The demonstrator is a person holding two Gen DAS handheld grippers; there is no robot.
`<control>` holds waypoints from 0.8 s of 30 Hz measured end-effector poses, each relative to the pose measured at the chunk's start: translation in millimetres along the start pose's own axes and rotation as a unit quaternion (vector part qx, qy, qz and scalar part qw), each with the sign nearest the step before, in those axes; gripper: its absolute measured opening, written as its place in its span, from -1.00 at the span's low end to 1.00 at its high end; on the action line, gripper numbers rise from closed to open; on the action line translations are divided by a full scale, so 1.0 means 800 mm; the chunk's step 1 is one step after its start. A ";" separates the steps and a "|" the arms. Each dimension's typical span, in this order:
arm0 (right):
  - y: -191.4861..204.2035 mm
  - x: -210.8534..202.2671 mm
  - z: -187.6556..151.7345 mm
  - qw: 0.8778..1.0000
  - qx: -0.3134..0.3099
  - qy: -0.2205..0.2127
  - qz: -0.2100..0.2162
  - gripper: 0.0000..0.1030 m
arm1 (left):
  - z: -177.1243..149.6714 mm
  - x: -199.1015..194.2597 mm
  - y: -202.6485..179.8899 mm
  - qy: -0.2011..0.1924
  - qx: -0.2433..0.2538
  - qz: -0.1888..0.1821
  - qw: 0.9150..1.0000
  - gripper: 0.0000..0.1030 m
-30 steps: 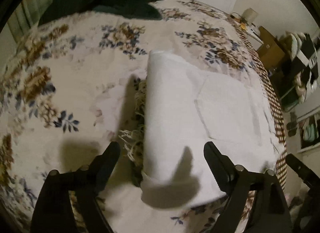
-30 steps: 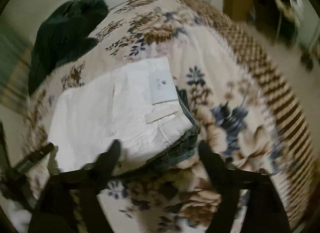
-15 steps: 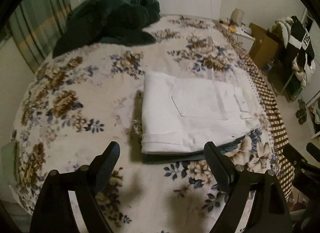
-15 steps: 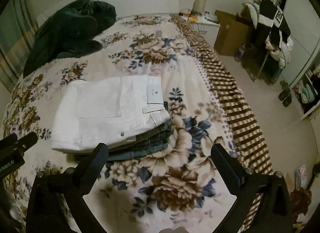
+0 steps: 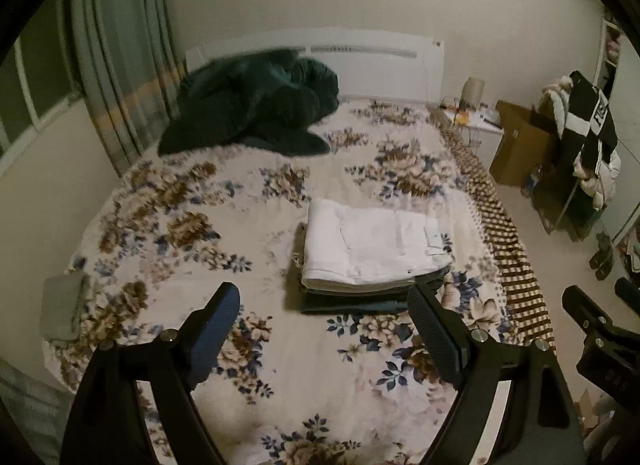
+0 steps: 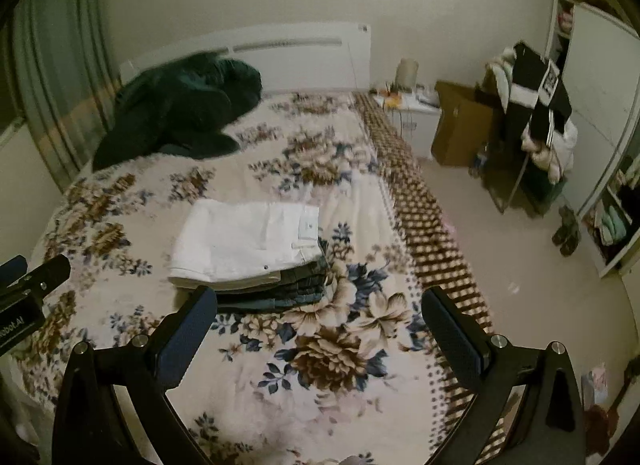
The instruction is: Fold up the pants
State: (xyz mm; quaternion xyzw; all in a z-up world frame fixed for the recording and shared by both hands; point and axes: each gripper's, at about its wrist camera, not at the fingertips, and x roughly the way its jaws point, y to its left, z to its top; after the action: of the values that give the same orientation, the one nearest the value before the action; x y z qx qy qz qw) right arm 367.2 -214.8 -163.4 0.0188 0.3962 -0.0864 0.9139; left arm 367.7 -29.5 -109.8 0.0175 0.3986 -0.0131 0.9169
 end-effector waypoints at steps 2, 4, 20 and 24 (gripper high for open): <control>-0.005 -0.040 -0.004 1.000 -0.006 -0.016 0.006 1.00 | -0.006 -0.035 -0.005 -0.014 -0.001 0.004 1.000 0.67; -0.012 -0.090 -0.009 0.999 -0.009 -0.035 0.012 1.00 | -0.016 -0.076 -0.009 -0.024 -0.004 0.001 1.000 0.67; -0.029 -0.347 -0.055 0.996 -0.012 -0.086 0.025 1.00 | -0.048 -0.227 0.002 -0.060 -0.018 -0.007 0.998 0.93; -0.024 -0.370 -0.055 0.995 -0.010 -0.094 0.029 1.00 | -0.058 -0.243 0.009 -0.073 -0.011 0.002 0.997 1.00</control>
State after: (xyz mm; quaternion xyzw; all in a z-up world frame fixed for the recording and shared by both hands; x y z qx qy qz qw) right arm 133.5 -186.9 22.8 0.0132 0.3083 -0.0576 0.9494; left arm 201.5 -18.5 1.3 0.0069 0.3309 -0.0082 0.9436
